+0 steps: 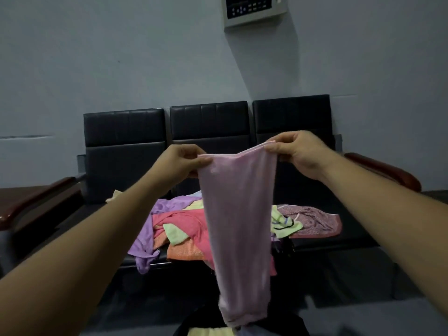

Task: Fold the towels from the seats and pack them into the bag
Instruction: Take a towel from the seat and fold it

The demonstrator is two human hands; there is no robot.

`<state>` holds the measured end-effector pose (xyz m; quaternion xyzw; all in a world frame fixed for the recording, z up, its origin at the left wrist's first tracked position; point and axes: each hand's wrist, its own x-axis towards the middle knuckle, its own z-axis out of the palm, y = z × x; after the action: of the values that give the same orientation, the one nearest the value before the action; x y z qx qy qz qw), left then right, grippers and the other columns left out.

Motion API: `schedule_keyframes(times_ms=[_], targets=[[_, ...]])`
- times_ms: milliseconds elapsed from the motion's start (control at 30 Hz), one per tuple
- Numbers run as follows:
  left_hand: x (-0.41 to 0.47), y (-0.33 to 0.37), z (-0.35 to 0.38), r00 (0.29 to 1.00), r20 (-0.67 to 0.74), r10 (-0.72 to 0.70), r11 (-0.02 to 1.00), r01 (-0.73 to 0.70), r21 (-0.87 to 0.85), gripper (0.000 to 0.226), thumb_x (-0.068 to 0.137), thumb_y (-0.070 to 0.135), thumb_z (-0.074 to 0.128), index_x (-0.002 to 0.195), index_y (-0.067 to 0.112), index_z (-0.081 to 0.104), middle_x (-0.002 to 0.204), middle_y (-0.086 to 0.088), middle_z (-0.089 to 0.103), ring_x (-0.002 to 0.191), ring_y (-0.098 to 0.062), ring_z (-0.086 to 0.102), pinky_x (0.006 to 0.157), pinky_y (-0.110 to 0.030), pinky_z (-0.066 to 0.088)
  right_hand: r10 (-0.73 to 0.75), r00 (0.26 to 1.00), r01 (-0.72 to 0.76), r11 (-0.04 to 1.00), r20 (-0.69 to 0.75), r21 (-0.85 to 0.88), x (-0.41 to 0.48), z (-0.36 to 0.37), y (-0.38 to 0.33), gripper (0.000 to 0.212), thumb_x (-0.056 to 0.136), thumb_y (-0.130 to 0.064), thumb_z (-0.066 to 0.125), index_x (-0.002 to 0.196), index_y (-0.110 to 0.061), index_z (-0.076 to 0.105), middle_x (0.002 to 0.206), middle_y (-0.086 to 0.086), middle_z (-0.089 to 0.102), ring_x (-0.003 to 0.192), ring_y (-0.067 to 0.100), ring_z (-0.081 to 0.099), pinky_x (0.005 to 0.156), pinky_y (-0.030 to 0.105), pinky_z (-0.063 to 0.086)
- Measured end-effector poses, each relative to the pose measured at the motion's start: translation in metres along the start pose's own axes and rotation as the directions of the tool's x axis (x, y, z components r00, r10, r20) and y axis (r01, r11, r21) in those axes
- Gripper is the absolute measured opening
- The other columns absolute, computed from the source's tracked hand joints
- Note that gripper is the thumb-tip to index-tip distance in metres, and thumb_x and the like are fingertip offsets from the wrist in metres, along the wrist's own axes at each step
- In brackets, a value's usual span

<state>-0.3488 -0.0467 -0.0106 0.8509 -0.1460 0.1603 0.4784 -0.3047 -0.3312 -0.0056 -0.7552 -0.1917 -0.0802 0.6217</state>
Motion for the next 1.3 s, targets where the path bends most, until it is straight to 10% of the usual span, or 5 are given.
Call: schedule_keyframes(times_ms=[133,500,700,1067,1300], targets=[[0.004,0.009,0.002,0.995,-0.069,0.066,0.983,-0.077,-0.169,0.014,0.094,0.021,0.069,0.097,0.008,0.073,0.085,-0.004,0.074,0.081,-0.015,0.071,0.075,-0.027,0.06,-0.033,0.992,-0.014,0.928,0.118,0.372,0.002,0.008,-0.002,0.011,0.08,-0.018,0.075,0.091,-0.014,0.074,0.111,0.018,0.07,0.096,0.027,0.068,0.083,0.042,0.058],[0.007,-0.02,0.015,0.969,-0.133,-0.207,0.834,0.104,-0.541,0.02,0.094,0.032,0.068,0.093,0.013,0.072,0.082,0.0,0.069,0.077,-0.016,0.062,0.063,-0.026,0.055,-0.031,0.999,0.024,0.917,0.011,0.399,0.017,0.033,-0.022,0.004,0.096,-0.01,0.065,0.094,-0.008,0.069,0.085,0.004,0.072,0.078,0.016,0.069,0.068,0.03,0.058],[-0.016,-0.049,0.037,0.906,0.405,-0.119,0.817,0.322,-0.478,0.065,0.065,0.035,0.092,0.116,0.004,0.066,0.108,-0.011,0.075,0.099,-0.023,0.072,0.082,-0.032,0.059,-0.012,1.0,0.018,0.855,-0.015,0.518,0.029,0.039,-0.043,0.001,0.093,-0.004,0.067,0.094,-0.003,0.067,0.085,0.01,0.073,0.078,0.019,0.071,0.071,0.032,0.059],[-0.029,-0.042,0.071,0.923,0.299,-0.241,0.61,0.384,-0.693,0.033,0.083,0.012,0.072,0.115,0.002,0.067,0.107,-0.019,0.073,0.09,-0.025,0.073,0.08,-0.037,0.062,0.474,0.864,-0.449,0.878,-0.169,0.165,0.045,0.026,0.028,0.012,0.094,-0.006,0.068,0.083,-0.006,0.062,0.079,0.008,0.067,0.055,0.015,0.068,0.038,0.025,0.051],[-0.013,-0.023,0.072,0.932,0.208,-0.298,0.487,0.336,-0.807,0.042,0.088,0.02,0.072,0.125,0.002,0.064,0.117,-0.022,0.07,0.099,-0.027,0.072,0.081,-0.038,0.061,0.513,0.806,-0.592,0.684,0.296,0.427,0.005,0.052,0.095,0.074,0.085,-0.073,0.058,0.106,-0.003,0.067,0.098,0.015,0.064,0.092,0.03,0.06,0.099,0.042,0.047]])
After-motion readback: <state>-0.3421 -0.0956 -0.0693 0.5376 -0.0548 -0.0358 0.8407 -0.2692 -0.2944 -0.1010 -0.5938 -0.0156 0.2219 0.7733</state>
